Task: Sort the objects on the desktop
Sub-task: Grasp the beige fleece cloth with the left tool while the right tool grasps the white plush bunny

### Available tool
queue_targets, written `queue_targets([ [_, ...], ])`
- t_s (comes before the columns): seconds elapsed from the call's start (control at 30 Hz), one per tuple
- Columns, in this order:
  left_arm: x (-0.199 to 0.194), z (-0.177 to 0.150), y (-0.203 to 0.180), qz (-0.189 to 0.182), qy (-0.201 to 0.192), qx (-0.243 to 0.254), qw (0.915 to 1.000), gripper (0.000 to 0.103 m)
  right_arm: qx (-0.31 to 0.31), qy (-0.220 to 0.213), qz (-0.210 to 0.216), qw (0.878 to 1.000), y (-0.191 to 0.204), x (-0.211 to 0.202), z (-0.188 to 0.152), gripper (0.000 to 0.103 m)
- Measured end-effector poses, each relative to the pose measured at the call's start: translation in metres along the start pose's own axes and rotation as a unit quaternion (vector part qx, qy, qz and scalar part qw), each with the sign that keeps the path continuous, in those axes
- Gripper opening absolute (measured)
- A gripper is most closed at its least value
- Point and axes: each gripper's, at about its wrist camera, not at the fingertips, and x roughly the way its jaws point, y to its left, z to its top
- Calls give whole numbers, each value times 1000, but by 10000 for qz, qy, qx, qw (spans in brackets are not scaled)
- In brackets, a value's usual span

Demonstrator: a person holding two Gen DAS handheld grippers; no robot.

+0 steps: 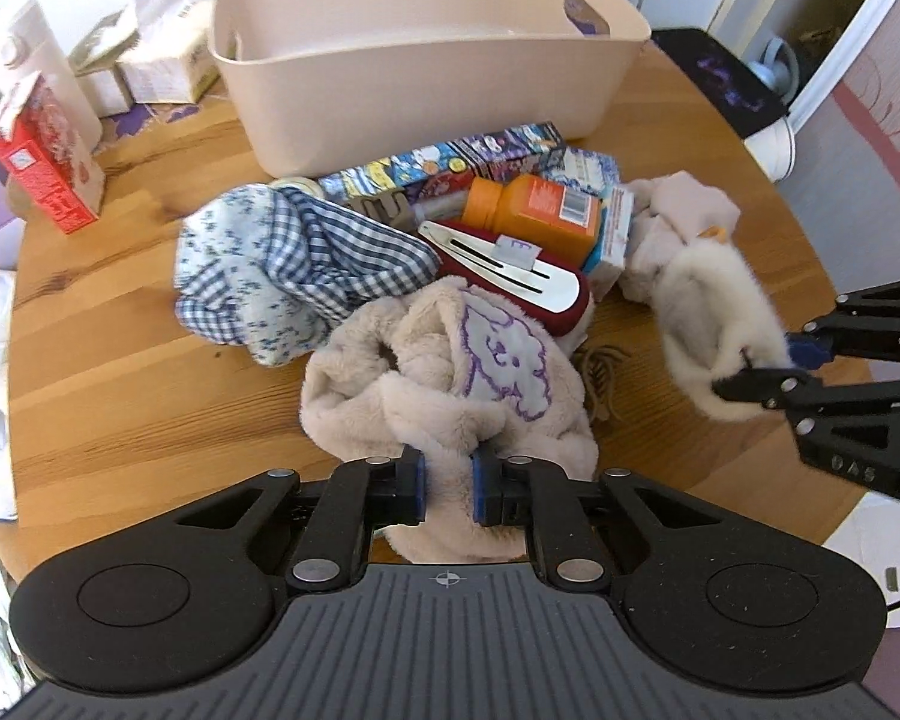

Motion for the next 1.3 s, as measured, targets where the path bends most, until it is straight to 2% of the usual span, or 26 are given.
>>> queue_targets([
  [0.3, -41, 5, 28, 274, -544, -369, 9975, 13, 75, -558, -404, 9976, 0, -34, 15, 17],
  [0.67, -79, 58, 52, 762, -1418, -738, 9842, 13, -23, -1171, -816, 9898, -18, -56, 60, 17],
  [0.9, -79, 94, 52, 1020, -1673, -811, 9773, 13, -6, -1491, -1142, 9822, -37, -57, 100, 17],
  [1.03, -71, 120, 51, 1102, -1805, -874, 9735, 13, -272, -1599, -1285, 9784, -50, -54, 123, 17],
  [1.3, -32, 179, 42, 1358, -1697, -743, 9733, 13, -615, -1834, -1404, 9710, -82, -35, 176, 17],
])
